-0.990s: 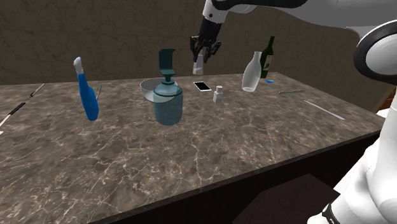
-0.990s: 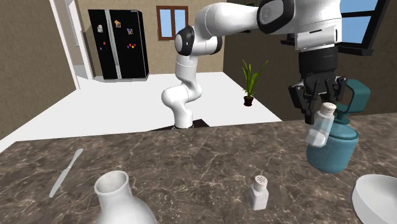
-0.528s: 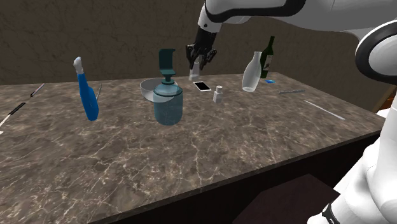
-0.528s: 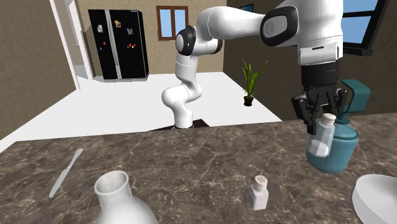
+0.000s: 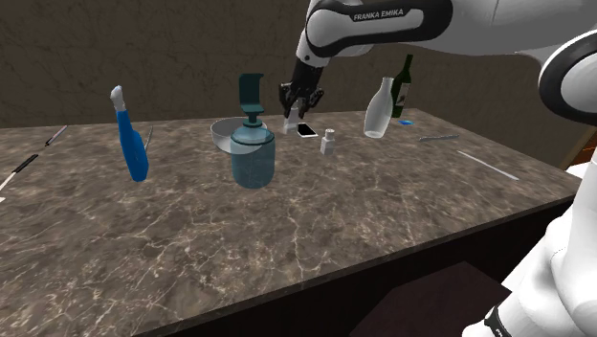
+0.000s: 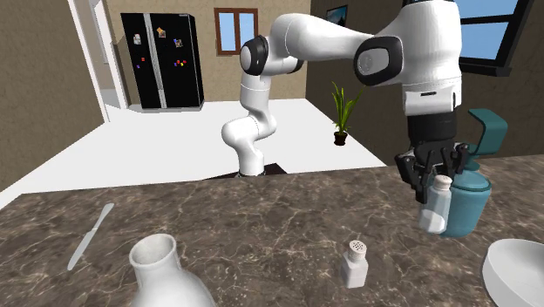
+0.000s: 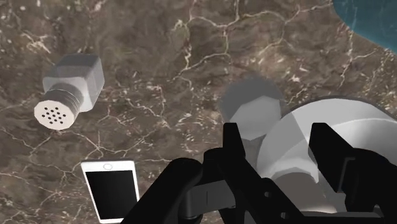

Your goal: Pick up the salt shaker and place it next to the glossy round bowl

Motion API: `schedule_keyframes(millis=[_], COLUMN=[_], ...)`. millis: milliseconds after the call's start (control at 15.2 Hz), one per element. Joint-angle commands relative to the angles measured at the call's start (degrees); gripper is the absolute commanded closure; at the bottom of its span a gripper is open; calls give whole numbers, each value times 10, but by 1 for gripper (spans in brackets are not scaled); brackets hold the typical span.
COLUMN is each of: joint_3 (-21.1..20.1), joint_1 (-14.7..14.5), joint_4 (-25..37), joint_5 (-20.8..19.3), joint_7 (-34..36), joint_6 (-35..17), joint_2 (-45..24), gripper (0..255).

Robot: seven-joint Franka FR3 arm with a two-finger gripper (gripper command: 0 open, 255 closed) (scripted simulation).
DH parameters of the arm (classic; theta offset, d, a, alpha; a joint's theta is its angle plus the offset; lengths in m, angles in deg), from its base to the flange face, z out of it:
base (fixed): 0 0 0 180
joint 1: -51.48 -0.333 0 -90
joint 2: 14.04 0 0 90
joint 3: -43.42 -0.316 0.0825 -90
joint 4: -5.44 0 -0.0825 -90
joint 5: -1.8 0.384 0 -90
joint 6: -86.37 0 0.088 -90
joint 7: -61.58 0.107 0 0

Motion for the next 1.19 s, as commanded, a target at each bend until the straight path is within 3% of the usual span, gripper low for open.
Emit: schedule_keyframes(millis=[0, 1122], joint_3=[0, -2], joint_1=[0, -1], joint_4=[-17, -122], joint_5=[0, 5], joint_7=[0, -5], joint_6=[-17, -136], joint_2=[1, -14], gripper=[255, 255])
